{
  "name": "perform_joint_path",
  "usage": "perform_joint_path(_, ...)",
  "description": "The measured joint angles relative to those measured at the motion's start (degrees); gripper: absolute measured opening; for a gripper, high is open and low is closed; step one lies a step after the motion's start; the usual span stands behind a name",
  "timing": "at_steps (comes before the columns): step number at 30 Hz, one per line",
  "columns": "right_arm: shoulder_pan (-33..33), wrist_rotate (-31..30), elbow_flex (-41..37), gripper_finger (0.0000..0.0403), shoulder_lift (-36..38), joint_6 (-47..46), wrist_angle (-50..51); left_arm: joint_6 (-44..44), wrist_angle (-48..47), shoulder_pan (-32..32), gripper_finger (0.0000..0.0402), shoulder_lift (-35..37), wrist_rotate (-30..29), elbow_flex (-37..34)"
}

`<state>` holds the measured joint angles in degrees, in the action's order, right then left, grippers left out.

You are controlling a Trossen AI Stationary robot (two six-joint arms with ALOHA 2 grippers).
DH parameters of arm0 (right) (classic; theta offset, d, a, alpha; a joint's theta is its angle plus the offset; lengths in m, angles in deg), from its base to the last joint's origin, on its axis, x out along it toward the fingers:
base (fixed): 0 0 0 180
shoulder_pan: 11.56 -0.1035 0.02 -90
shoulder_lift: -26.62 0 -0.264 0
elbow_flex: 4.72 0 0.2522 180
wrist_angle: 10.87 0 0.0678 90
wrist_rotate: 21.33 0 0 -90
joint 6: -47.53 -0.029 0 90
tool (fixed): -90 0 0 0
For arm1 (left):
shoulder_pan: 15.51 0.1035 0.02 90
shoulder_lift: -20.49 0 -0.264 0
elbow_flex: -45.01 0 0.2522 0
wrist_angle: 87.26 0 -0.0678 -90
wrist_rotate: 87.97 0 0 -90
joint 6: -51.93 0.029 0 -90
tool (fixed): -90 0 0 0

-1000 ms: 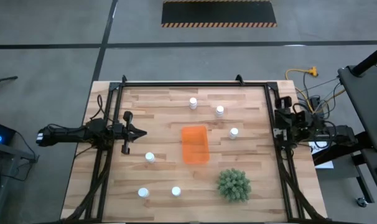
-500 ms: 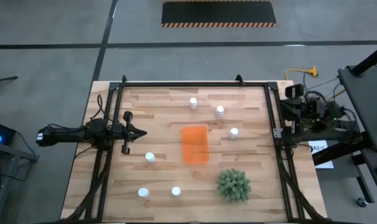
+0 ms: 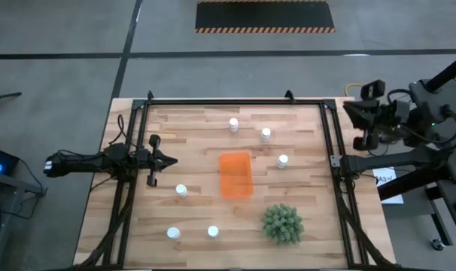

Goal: Pick and place pill bottles into a basket
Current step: Put the white pill bottle into the orange bin

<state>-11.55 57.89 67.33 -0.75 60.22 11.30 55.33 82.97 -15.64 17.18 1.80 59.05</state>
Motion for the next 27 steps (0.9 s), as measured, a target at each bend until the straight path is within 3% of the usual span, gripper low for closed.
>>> perform_joint_path(9, 0.0, -10.23, 14.38, 0.0029, -6.66, 0.66, 14.89, 0.0, 0.0, 0.0, 0.0, 0.0, 0.0, 0.0)
perform_joint_path(22, 0.04, -10.54, 28.92, 0.0028, -15.69, -3.49, 30.83, 0.0, 0.0, 0.0, 0.0, 0.0, -0.01, 0.0)
perform_joint_path(27, 0.04, -13.65, 33.37, 0.0028, -19.04, -3.93, 38.81, 0.01, 0.0, 0.0, 0.0, -0.02, -0.02, 0.0)
